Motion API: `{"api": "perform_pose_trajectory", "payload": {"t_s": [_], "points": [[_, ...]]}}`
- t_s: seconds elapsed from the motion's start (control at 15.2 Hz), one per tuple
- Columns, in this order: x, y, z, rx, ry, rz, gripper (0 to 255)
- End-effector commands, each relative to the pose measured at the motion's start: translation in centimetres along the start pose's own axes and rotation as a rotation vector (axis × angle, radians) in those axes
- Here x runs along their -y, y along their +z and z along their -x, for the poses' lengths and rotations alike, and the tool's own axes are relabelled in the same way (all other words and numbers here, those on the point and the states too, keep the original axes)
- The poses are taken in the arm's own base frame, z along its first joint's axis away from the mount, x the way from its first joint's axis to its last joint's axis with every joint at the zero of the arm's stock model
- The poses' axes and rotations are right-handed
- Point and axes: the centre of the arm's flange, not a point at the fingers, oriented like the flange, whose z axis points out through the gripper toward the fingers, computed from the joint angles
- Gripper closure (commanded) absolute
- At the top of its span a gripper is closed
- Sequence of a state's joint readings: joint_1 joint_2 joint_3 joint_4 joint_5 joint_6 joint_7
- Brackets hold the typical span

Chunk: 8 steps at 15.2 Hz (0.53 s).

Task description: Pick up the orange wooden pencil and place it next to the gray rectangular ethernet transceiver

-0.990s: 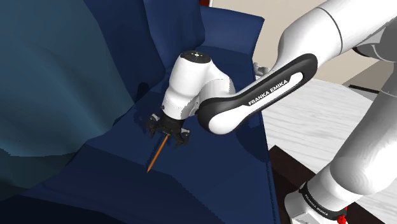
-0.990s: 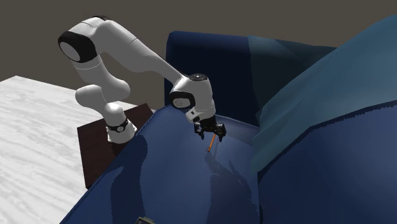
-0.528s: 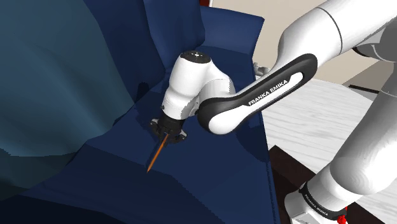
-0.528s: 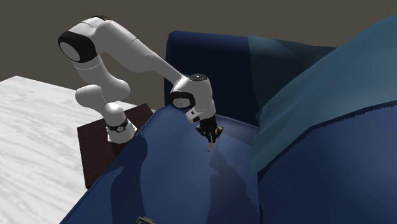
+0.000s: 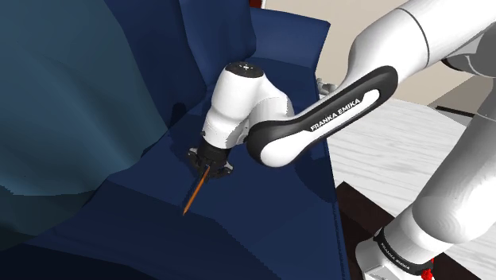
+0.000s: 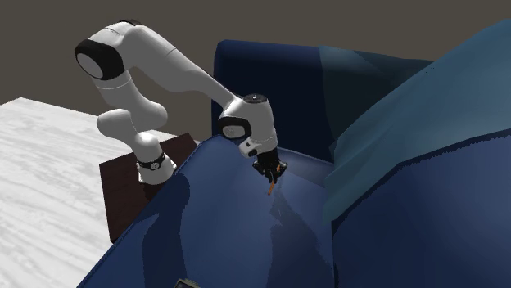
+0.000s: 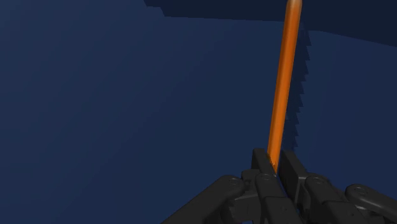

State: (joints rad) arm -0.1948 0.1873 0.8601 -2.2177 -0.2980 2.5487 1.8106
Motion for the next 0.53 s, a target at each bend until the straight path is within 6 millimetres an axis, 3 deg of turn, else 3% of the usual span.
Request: {"api": "perform_pose_trajectory", "payload": {"t_s": [0.0, 0.46], "points": [[0.2, -0.8, 0.0, 0.000, 0.000, 0.000, 255], [1.0, -4.4, -0.1, 0.000, 0.000, 0.000, 255]]}}
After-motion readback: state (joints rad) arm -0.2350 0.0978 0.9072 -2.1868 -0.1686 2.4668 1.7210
